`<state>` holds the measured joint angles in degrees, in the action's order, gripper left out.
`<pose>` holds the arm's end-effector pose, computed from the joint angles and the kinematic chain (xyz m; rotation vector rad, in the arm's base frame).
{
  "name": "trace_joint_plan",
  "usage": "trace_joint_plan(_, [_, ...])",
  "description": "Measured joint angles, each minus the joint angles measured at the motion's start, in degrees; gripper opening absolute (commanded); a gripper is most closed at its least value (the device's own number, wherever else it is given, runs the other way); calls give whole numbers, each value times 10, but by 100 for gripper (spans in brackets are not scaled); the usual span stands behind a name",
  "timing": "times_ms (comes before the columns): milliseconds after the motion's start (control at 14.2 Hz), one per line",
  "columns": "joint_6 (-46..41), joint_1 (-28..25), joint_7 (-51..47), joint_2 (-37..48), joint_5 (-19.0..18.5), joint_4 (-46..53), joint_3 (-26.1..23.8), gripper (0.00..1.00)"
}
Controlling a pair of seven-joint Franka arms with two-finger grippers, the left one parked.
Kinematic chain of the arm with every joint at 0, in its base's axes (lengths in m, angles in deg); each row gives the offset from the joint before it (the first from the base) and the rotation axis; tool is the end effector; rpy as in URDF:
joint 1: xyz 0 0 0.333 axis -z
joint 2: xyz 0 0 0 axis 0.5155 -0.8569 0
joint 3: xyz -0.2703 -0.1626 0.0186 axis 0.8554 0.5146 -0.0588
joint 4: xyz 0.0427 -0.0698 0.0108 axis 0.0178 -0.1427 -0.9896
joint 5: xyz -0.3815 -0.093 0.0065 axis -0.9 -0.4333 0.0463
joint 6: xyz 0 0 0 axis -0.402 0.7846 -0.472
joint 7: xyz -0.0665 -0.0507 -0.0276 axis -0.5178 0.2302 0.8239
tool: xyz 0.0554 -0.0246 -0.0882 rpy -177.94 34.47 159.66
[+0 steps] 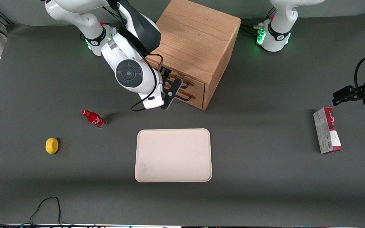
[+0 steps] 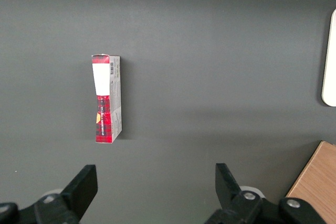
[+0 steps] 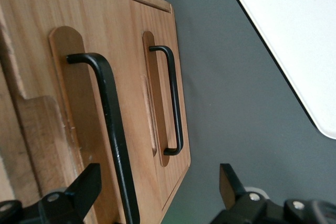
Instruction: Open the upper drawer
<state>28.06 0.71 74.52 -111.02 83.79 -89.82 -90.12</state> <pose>0.5087 0.4124 0.4212 -2.5186 -1.3391 0.4218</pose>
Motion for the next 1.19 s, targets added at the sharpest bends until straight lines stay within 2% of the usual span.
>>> trace_joint_plan(632, [48,-17,4,1,-2,-44,0,100])
trace_joint_plan(1194, [69,-17,60,4,-3,-61,2,100])
